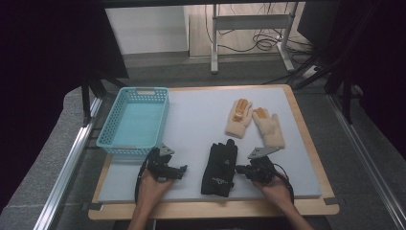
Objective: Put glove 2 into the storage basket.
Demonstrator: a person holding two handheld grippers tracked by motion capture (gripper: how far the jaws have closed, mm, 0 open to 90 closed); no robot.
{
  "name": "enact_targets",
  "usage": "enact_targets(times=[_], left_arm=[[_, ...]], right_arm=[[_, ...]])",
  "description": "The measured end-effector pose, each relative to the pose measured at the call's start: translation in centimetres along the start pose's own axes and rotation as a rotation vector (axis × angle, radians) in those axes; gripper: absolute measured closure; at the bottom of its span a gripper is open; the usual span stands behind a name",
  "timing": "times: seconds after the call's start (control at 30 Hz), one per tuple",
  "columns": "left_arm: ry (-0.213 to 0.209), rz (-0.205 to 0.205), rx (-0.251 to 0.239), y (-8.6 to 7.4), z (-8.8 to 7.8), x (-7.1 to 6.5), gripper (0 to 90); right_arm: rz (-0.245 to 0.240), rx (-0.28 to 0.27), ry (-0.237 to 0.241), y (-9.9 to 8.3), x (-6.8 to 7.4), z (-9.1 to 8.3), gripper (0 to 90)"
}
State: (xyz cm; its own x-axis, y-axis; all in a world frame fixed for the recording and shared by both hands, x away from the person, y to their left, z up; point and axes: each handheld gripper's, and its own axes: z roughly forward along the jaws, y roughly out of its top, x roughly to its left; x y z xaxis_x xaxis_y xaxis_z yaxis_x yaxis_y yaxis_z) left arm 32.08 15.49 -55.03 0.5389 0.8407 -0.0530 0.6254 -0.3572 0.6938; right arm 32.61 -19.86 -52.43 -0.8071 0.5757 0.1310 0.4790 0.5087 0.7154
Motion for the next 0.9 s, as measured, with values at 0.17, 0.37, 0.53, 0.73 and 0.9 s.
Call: enact_targets(times=[0.17, 0.37, 0.53, 0.73, 0.9], left_arm=[[-0.006, 0.001, 0.002, 0.0, -0.1, 0.1, 2.0], [0.007, 0.001, 0.004, -0.6, -0.6, 1.0, 0.4], [-0.005, 0.022, 0.001, -0.8, -0.9, 1.3, 3.4], [-0.003, 0.023, -0.001, -0.8, -0.9, 1.3, 3.4], [0.001, 0.026, -0.002, -0.9, -0.9, 1.2, 3.5]], right_arm=[[-0.009, 0.011, 0.016, -0.3, 0.5, 0.5, 88.5], [-0.023, 0.005, 0.048, 0.5, 1.4, 1.8, 88.2], [-0.032, 0.005, 0.053, 1.5, 1.9, 3.2, 88.0], [-0.036, -0.004, 0.046, 2.5, 1.9, 4.3, 87.8], [-0.053, -0.002, 0.023, 3.7, 1.9, 5.5, 87.5]])
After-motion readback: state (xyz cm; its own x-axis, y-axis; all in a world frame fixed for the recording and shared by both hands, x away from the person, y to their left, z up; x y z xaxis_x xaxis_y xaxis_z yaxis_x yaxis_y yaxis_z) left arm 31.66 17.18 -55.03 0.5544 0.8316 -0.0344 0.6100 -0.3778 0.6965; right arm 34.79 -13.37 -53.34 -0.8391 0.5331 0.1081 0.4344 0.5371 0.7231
